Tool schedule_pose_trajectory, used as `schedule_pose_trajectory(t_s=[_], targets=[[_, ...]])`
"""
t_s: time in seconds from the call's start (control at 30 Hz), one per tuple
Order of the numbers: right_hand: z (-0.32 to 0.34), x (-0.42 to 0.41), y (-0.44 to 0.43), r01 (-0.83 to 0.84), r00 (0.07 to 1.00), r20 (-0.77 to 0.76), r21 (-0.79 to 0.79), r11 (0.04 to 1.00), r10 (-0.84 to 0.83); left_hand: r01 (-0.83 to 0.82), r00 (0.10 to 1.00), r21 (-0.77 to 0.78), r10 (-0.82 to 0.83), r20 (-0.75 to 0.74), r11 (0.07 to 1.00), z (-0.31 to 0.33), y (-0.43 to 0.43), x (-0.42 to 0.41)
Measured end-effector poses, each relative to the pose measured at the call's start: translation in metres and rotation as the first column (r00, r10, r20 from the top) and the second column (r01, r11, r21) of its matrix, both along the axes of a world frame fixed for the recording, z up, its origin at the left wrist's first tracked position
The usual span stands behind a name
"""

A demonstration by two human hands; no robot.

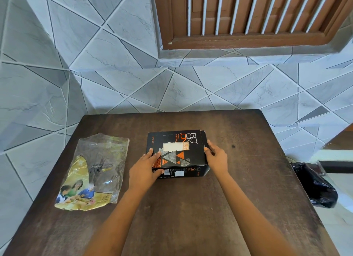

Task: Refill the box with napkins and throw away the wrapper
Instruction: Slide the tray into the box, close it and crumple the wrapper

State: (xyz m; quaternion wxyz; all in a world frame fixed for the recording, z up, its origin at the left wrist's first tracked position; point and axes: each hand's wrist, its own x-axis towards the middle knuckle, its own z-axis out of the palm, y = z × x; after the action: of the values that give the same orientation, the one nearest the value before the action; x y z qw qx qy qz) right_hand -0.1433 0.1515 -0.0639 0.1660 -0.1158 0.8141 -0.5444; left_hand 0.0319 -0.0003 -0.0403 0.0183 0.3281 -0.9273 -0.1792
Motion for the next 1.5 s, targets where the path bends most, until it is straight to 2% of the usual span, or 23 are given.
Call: schedule_pose_trajectory(t_s=[0.1,0.23,0.47,0.53,0.6,0.63,0.7,0.8,0.93,1.07,1.2,1.37,1.5], targets=[[0.003,0.003,-0.004,0.039,0.999,0.015,0.001,0.999,-0.039,0.013,1.000,-0.012,-0.013,0.017,1.000,0.002,-0.001,0.000],[0.002,0.007,-0.006,-0.014,0.986,0.166,-0.095,0.995,0.029,0.014,0.999,-0.016,-0.013,0.038,1.000,0.004,-0.001,-0.001],[-0.009,0.017,0.001,-0.257,0.951,0.154,-0.082,0.963,0.268,0.013,0.999,-0.022,-0.013,0.032,1.000,0.002,-0.002,-0.001],[-0.010,0.019,0.003,-0.333,0.943,0.041,0.033,0.942,0.331,0.014,1.000,-0.015,-0.014,0.025,1.000,0.001,-0.002,0.000],[-0.011,0.024,0.005,-0.316,0.901,-0.205,0.291,0.903,0.382,0.032,0.998,-0.041,-0.030,0.047,0.999,0.000,-0.002,0.002],[-0.011,0.028,0.007,-0.270,0.854,-0.330,0.382,0.884,0.403,0.044,0.998,-0.084,-0.039,0.055,0.995,-0.001,-0.001,0.003],[-0.010,0.039,0.012,-0.190,0.744,-0.498,0.481,0.856,0.445,0.015,1.000,-0.142,-0.018,-0.020,0.990,-0.005,0.001,0.008],[-0.017,0.051,0.020,-0.081,0.590,-0.615,0.600,0.796,0.524,-0.020,0.990,-0.150,-0.002,-0.144,0.988,-0.013,0.007,0.019],[-0.020,0.050,0.019,-0.032,0.547,-0.630,0.643,0.765,0.552,-0.004,0.981,-0.209,-0.037,-0.193,0.978,-0.022,0.005,0.021],[-0.018,0.037,0.008,-0.021,0.553,-0.617,0.662,0.749,0.560,-0.013,0.980,-0.142,-0.016,-0.197,0.990,-0.016,-0.004,0.001],[-0.005,0.018,-0.009,-0.067,0.616,-0.518,0.716,0.695,0.594,0.047,0.991,-0.125,-0.062,-0.115,0.991,-0.015,-0.020,-0.017],[0.002,-0.015,-0.033,-0.169,0.625,-0.446,0.724,0.669,0.640,0.095,0.995,-0.026,-0.094,0.009,0.995,-0.007,-0.053,-0.048],[0.008,-0.037,-0.054,-0.172,0.636,-0.407,0.754,0.634,0.656,0.101,0.992,0.006,-0.101,0.073,0.995,-0.002,-0.071,-0.071]])
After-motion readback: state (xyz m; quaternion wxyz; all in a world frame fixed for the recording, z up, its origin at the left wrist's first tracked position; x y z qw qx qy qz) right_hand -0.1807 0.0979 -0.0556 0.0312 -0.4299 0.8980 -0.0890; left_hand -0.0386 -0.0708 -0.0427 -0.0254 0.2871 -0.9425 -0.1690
